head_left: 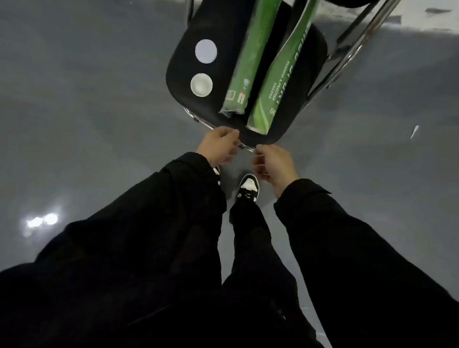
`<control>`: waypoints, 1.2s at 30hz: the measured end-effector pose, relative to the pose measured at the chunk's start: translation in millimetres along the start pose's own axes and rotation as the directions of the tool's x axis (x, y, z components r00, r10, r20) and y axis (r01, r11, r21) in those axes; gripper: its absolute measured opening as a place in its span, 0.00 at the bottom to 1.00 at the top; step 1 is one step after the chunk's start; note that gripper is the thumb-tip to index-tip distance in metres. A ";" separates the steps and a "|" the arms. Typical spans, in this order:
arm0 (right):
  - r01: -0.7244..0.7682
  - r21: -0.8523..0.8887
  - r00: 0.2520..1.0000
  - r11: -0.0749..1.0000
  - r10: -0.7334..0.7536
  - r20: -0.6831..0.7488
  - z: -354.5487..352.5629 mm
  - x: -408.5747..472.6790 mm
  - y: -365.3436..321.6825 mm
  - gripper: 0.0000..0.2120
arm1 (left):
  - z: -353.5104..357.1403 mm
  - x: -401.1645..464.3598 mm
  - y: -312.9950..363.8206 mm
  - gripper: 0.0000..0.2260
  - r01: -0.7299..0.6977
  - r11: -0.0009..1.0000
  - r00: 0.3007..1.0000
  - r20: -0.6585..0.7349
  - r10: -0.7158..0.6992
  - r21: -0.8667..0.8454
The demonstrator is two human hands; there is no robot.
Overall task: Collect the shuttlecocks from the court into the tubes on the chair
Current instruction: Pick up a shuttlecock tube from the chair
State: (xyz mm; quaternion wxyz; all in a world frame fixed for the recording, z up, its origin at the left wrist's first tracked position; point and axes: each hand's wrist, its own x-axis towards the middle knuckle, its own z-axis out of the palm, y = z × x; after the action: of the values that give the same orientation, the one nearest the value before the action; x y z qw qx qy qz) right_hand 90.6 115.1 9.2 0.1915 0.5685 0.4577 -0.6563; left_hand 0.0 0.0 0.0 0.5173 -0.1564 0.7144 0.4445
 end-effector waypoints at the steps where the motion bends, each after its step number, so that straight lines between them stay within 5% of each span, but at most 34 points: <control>1: -0.019 0.015 1.000 1.000 0.019 -0.010 2.2 6.4 -1.6 0.04 | 2.5 5.5 2.5 0.07 0.016 0.998 1.000 0.007 -0.016 -0.055; 7: -0.139 0.330 0.985 0.934 0.165 -0.054 20.6 56.5 1.3 0.13 | 10.8 33.2 8.7 0.12 0.096 0.990 0.995 0.029 -0.094 -0.098; 12: -0.172 0.712 0.970 0.680 0.243 0.003 32.6 93.0 2.8 0.23 | 2.2 43.2 2.8 0.16 0.128 0.991 0.992 0.023 -0.127 -0.038; 17: -0.126 0.856 0.967 0.501 0.254 -0.006 40.6 98.0 0.1 0.09 | -15.2 40.3 -2.4 0.15 0.179 0.982 0.984 0.014 -0.179 -0.051; 20: -0.040 0.908 0.980 0.417 0.191 -0.045 34.7 73.9 2.8 0.13 | -16.5 27.0 5.6 0.15 0.163 0.987 0.986 0.023 -0.162 -0.016; 26: 0.100 0.907 0.985 0.409 0.087 -0.148 -6.3 -29.1 9.2 0.07 | 13.3 -27.4 48.4 0.12 0.058 0.996 0.992 0.118 -0.050 -0.066; 33: 0.385 0.688 0.915 0.616 -0.159 -0.370 -60.3 -165.3 37.1 0.02 | 46.0 -133.9 78.5 0.09 -0.107 0.991 0.976 0.181 0.121 -0.086; 36: 0.507 0.519 0.860 0.688 -0.370 -0.350 -72.3 -204.7 45.7 0.04 | 54.7 -177.7 61.5 0.13 -0.175 0.977 0.975 0.120 0.189 -0.118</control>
State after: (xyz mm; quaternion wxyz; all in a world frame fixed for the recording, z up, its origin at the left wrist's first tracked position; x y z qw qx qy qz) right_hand 224.5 96.0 185.0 -0.2112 0.5401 0.3697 -0.7260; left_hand 64.7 35.8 181.4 0.5108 -0.0882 0.6655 0.5371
